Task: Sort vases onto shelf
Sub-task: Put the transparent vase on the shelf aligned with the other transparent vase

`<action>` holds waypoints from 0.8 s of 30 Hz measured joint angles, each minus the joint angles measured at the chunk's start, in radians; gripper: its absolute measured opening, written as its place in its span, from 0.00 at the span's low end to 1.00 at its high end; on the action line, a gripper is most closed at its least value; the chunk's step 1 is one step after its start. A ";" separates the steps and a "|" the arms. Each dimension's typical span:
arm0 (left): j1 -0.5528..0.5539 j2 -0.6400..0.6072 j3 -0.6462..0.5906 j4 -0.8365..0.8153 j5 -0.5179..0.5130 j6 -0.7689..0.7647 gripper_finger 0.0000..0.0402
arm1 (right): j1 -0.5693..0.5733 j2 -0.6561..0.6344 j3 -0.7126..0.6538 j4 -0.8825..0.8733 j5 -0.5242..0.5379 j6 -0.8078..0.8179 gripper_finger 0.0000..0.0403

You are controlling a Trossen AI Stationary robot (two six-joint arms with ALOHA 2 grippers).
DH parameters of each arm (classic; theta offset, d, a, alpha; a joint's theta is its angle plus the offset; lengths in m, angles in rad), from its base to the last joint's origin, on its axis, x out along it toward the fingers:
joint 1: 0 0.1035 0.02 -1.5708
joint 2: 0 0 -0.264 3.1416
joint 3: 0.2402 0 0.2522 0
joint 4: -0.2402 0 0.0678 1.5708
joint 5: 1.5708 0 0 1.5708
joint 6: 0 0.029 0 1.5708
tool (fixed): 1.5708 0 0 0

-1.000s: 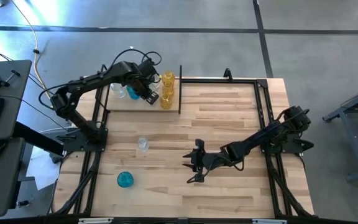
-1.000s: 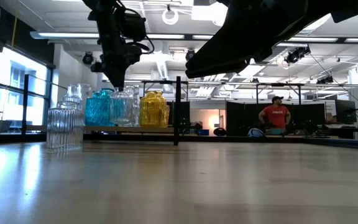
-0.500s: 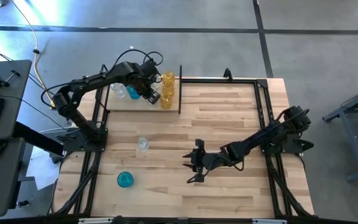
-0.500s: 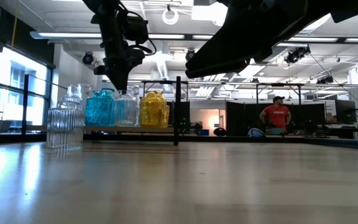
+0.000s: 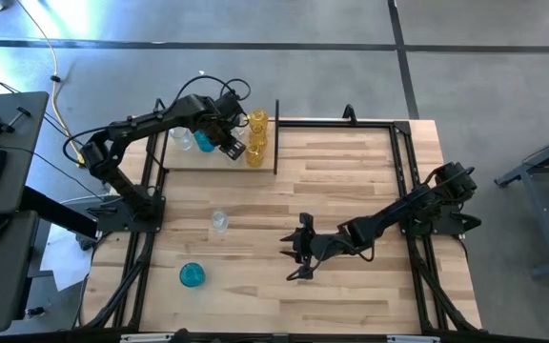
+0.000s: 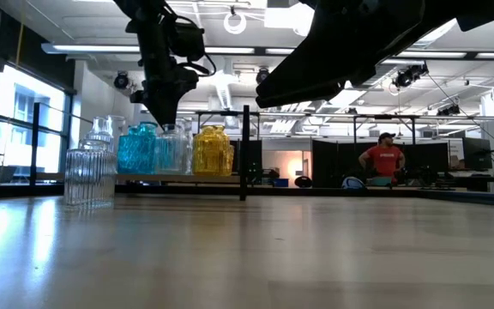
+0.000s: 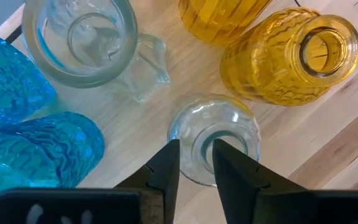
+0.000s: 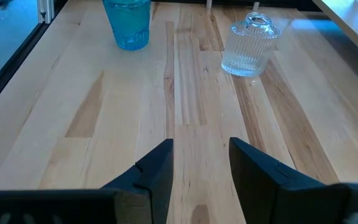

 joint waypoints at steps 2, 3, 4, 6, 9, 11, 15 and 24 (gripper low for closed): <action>0.000 0.000 0.003 -0.001 0.000 0.007 0.23 | 0.000 0.000 0.000 0.000 0.000 0.000 0.34; 0.000 0.000 0.008 -0.002 0.000 0.008 0.24 | 0.000 0.000 0.000 0.000 0.000 0.000 0.34; 0.000 0.000 0.015 -0.001 -0.001 0.008 0.24 | 0.000 0.000 0.000 0.000 0.000 0.000 0.34; 0.000 0.000 0.030 0.000 -0.003 0.009 0.26 | 0.000 0.000 0.000 0.000 0.000 0.000 0.34; 0.000 -0.004 0.056 -0.004 -0.024 0.010 0.26 | 0.000 0.000 0.000 0.000 0.000 0.000 0.34; 0.000 -0.010 0.069 -0.009 -0.026 0.015 0.26 | 0.000 0.000 0.000 0.000 0.000 0.000 0.34; 0.000 -0.023 0.089 -0.038 -0.026 0.017 0.26 | 0.000 0.000 0.000 0.000 0.000 0.000 0.34; -0.090 -0.070 0.098 -0.194 -0.018 0.146 0.19 | 0.000 0.000 0.000 0.000 0.000 0.000 0.34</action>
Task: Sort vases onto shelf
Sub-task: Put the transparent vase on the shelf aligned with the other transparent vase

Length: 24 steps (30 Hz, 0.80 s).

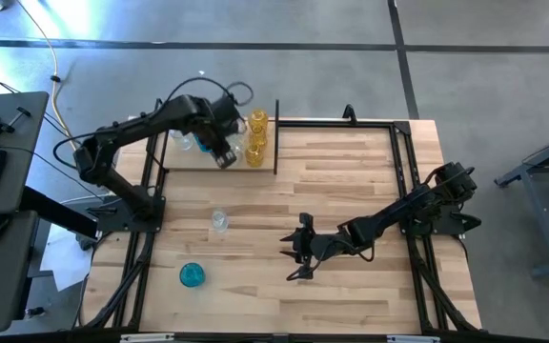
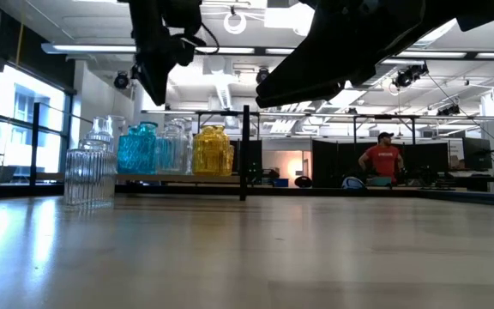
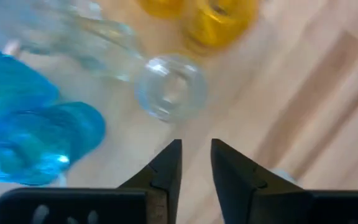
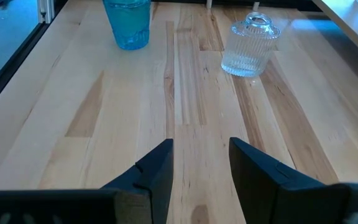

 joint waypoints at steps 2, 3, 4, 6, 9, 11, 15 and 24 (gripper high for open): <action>-0.046 -0.010 -0.017 -0.003 0.000 0.003 0.15 | 0.000 0.000 0.000 0.000 0.000 -0.007 0.34; -0.075 -0.015 -0.025 0.002 0.000 0.007 0.12 | 0.000 0.000 0.000 0.000 0.000 -0.007 0.34; -0.102 -0.020 -0.035 0.022 0.000 0.008 0.10 | 0.000 0.000 0.000 0.000 0.000 -0.007 0.34; -0.153 -0.022 -0.064 0.081 0.000 -0.015 0.06 | 0.000 0.000 0.000 0.000 0.000 -0.007 0.34; -0.196 -0.018 -0.124 0.170 0.003 -0.061 0.01 | 0.000 0.000 0.000 0.000 0.000 -0.003 0.34; -0.204 -0.020 -0.168 0.243 -0.012 -0.084 0.01 | 0.002 0.000 0.000 0.000 0.000 0.002 0.34; -0.204 -0.019 -0.236 0.312 -0.075 -0.104 0.00 | 0.008 0.000 0.000 0.000 0.006 -0.006 0.34; -0.188 -0.019 -0.298 0.376 -0.188 -0.105 0.00 | 0.008 0.000 0.000 0.000 0.007 -0.007 0.34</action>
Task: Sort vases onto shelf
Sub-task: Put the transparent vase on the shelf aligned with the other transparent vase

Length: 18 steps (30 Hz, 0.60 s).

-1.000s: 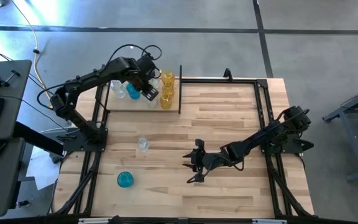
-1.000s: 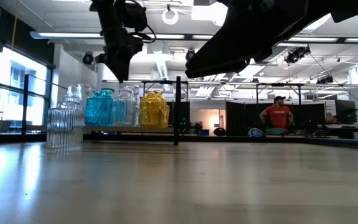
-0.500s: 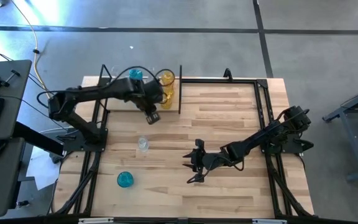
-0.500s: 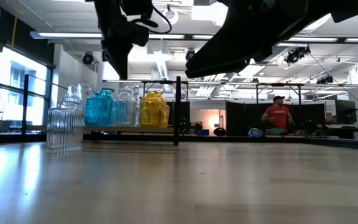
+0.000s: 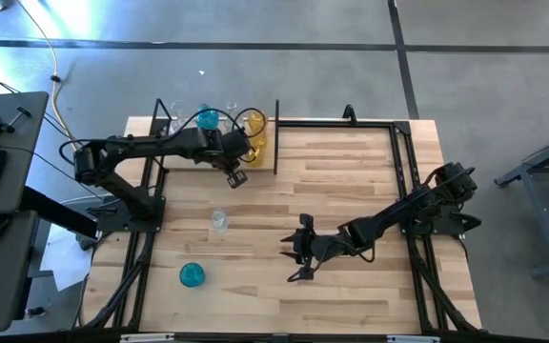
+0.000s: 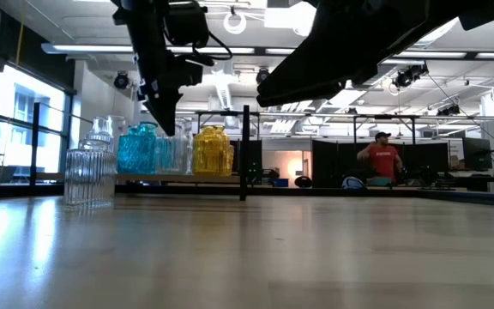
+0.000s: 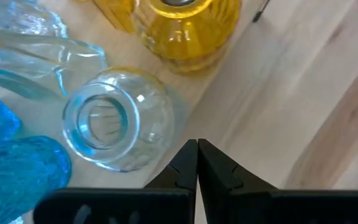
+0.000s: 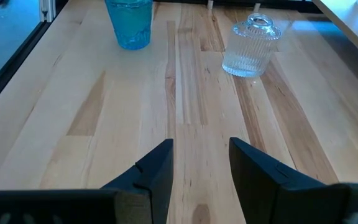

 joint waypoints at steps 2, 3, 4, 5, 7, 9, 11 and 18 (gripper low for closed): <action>0.004 0.000 -0.008 0.020 -0.006 -0.001 0.00 | 0.000 0.000 0.000 0.000 0.000 0.000 0.34; 0.004 0.000 -0.013 0.033 -0.007 -0.003 0.00 | 0.000 0.000 0.000 0.000 0.000 0.000 0.34; 0.004 0.000 -0.015 0.034 -0.012 -0.007 0.00 | 0.000 0.000 0.000 0.000 0.000 0.000 0.34; 0.004 0.000 -0.015 0.034 -0.021 -0.009 0.00 | 0.000 0.000 0.000 0.000 0.000 0.000 0.34; 0.004 0.000 -0.015 0.037 -0.036 -0.009 0.00 | 0.000 0.000 0.000 0.000 0.000 0.000 0.34; 0.004 0.000 -0.015 0.036 -0.036 -0.009 0.00 | 0.000 0.000 0.000 0.000 0.000 0.000 0.34; 0.004 0.000 -0.015 0.036 -0.045 -0.008 0.00 | 0.000 0.000 0.000 0.000 0.000 0.000 0.34; 0.017 0.000 -0.015 0.035 -0.058 -0.009 0.00 | 0.000 0.000 0.000 0.000 0.001 0.000 0.34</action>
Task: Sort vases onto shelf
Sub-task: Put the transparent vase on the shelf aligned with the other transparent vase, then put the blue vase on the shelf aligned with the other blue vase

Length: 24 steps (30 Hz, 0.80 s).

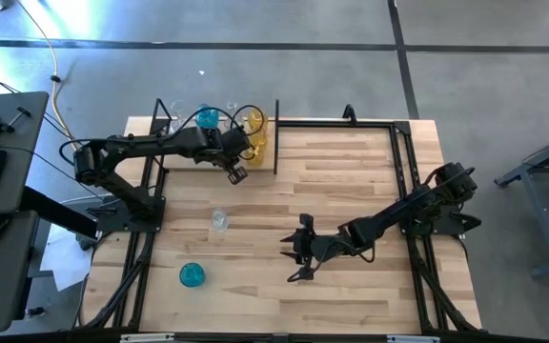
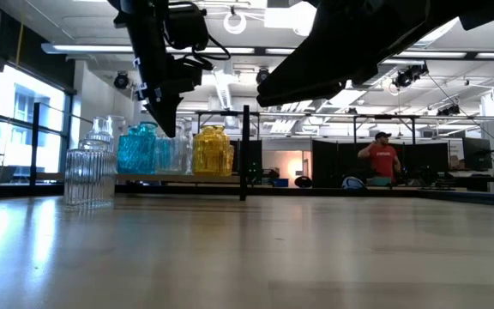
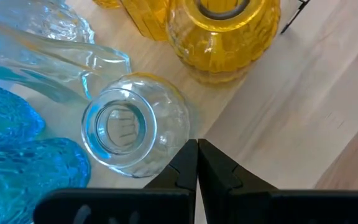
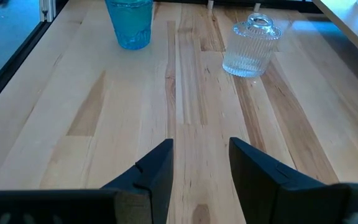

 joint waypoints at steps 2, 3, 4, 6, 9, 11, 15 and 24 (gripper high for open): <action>0.000 0.000 0.000 0.000 -0.001 0.000 0.00 | 0.000 0.000 0.000 0.000 0.000 0.000 0.34; 0.000 0.000 0.000 0.000 -0.001 0.000 0.00 | 0.000 0.000 0.000 0.000 0.000 0.000 0.34; 0.000 0.000 0.000 -0.001 -0.001 0.000 0.00 | 0.000 0.000 0.000 0.000 0.000 0.000 0.34; 0.000 0.000 0.000 -0.003 -0.001 0.000 0.00 | 0.000 0.000 0.000 0.000 0.000 0.000 0.34; -0.008 0.000 0.000 -0.012 0.004 0.000 0.00 | 0.000 0.000 0.000 0.000 0.000 0.000 0.34; -0.020 -0.010 0.000 -0.026 0.018 0.000 0.00 | 0.000 0.000 0.000 0.000 0.000 0.000 0.34; -0.067 -0.063 0.000 -0.047 0.046 -0.014 0.00 | 0.000 0.000 0.000 0.000 0.000 -0.004 0.34; -0.396 -0.246 0.001 -0.079 0.059 -0.105 0.00 | 0.000 0.000 0.000 0.000 0.000 -0.004 0.34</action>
